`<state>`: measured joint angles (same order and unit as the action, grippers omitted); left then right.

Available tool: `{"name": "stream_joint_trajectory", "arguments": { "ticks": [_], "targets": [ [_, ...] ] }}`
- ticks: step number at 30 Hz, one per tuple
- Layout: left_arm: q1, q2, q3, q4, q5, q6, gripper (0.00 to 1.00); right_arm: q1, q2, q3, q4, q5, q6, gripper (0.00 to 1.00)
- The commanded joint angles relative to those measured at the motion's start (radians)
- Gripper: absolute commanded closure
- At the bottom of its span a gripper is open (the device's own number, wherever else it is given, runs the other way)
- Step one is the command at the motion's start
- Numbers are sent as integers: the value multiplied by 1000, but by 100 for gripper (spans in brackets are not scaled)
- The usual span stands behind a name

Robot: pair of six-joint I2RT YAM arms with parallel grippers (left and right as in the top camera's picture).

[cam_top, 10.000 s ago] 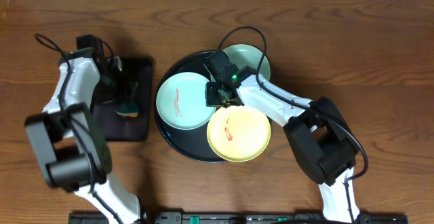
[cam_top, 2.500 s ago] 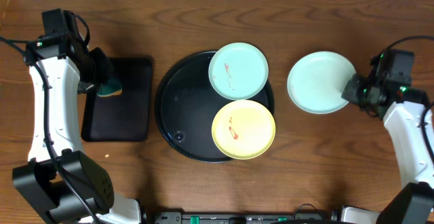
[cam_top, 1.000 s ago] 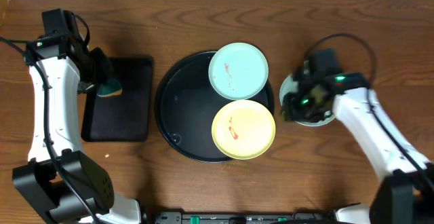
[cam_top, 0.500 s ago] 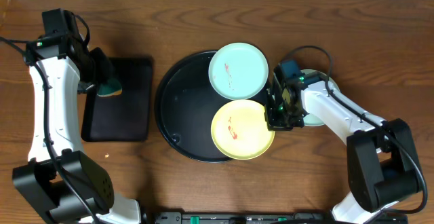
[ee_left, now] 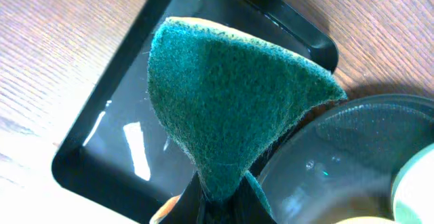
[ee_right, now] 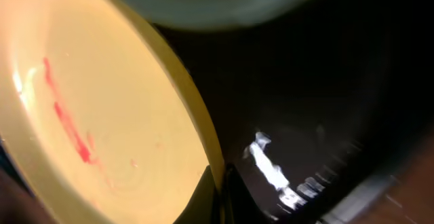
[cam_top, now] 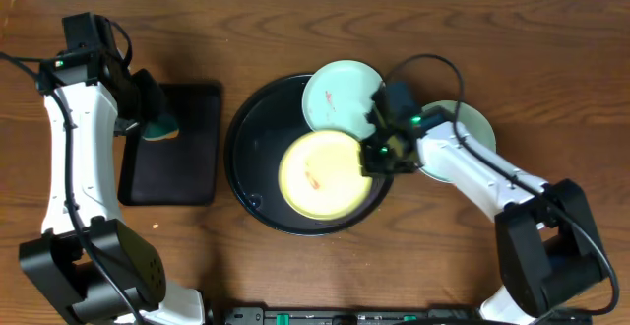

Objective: Clean dirty plates on tray and stack at the side
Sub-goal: 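Grip the edge of the yellow plate with the right gripper, then scrub the yellow plate with the sponge in the left gripper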

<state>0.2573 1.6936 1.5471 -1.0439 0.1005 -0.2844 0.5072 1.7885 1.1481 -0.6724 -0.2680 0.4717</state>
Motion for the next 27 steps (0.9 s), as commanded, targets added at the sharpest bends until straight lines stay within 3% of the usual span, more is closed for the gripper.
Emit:
{"name": "stream_joint_trajectory", "arguments": {
  "ticks": [1,7,14,27],
  "targets": [
    [-35,0,-6,-3,-8,2,92,67,14,21,71,32,193,99],
    [-87,0,-6,-6,-8,1,93,148,100,21,137,31,240,99],
    [-173,0,-22,-43,-7,-15,93,134,116,21,142,33,262,99],
    [-431,4,-238,74,-6,-187,92,128,132,21,146,35,276,99]
  ]
}}
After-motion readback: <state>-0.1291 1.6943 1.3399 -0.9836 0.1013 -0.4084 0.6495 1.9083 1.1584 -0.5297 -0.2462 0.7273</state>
